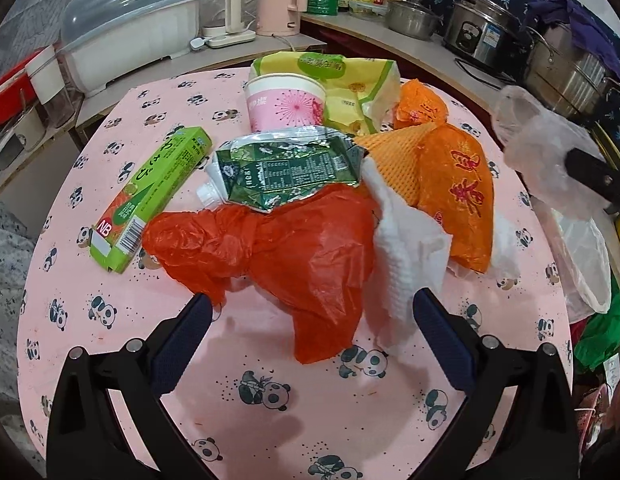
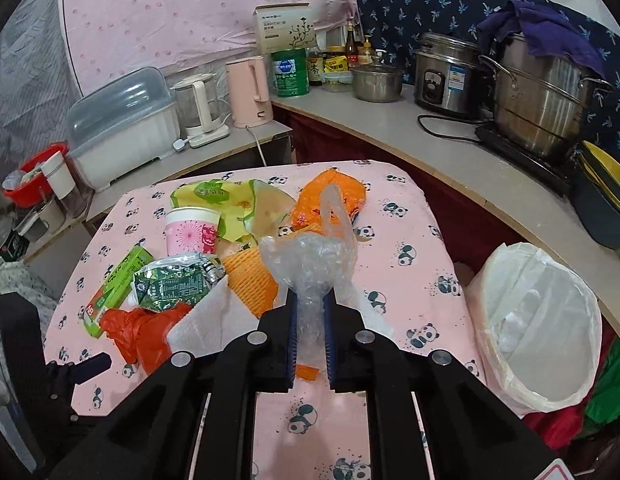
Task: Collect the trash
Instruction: 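Grasp the clear plastic bag with the right gripper while the left gripper grasps the red bag, then carry the red bag with the left gripper and clear bag with the right gripper to the bin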
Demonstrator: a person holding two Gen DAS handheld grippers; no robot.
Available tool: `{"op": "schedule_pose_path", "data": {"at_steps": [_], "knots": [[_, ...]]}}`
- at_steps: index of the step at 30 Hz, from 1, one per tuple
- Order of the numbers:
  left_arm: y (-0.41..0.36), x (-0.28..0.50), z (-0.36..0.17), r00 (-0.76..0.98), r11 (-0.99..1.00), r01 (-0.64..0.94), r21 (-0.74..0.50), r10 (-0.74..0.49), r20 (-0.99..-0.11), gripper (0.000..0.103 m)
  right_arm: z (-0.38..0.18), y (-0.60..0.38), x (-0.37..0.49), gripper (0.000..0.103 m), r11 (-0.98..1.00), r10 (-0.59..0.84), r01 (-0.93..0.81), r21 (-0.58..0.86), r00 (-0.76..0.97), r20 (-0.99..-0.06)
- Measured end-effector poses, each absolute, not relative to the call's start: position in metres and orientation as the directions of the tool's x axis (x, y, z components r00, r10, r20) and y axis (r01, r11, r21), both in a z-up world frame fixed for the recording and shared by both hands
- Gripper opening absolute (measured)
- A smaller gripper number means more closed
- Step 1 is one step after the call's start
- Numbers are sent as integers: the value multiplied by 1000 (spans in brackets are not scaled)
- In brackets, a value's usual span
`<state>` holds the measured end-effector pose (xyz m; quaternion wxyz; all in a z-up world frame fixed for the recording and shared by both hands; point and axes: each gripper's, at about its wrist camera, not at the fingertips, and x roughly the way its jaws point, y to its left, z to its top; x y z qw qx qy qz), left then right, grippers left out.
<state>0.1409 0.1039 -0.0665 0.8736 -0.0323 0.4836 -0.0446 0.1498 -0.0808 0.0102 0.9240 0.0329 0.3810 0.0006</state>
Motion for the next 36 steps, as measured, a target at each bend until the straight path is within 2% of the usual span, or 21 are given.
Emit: {"op": "schedule_pose_path", "data": {"at_steps": [5,7,8,9,10,12,13,16,20,25,36], "knots": [[116,151,-81,513,997,2,-83,-72,-855,94,5,-95,146,10,996,5,62,68,702,-712],[117,153,-85,505,995,6,-102,-91,-858,89,2,-97,146,11,995,6,69,74,696,-718],[116,155,-87,496,994,14,-111,-103,-862,80,0,-98,147,10,995,5,70,74,694,-720],[114,156,-90,483,992,28,-125,-123,-867,66,-1,-98,146,10,995,3,71,72,693,-721],[113,157,-92,468,989,39,-141,-142,-872,58,-2,-98,146,10,995,4,70,72,691,-723],[111,158,-96,434,982,54,-181,-186,-882,28,-3,-98,145,10,995,2,72,71,688,-726],[111,158,-97,431,982,51,-184,-188,-883,27,-3,-99,145,10,995,1,74,72,687,-727],[112,154,-92,450,982,50,-181,-184,-874,14,-4,-102,140,11,994,-2,80,73,687,-726],[115,147,-80,480,985,31,-170,-163,-862,9,0,-106,131,11,993,-7,88,76,694,-720],[118,134,-53,535,987,26,-160,-149,-832,8,12,-116,116,10,991,-15,102,83,718,-696],[61,110,15,610,963,194,-188,-268,-745,7,39,-157,81,10,979,-67,174,107,769,-636]]}}
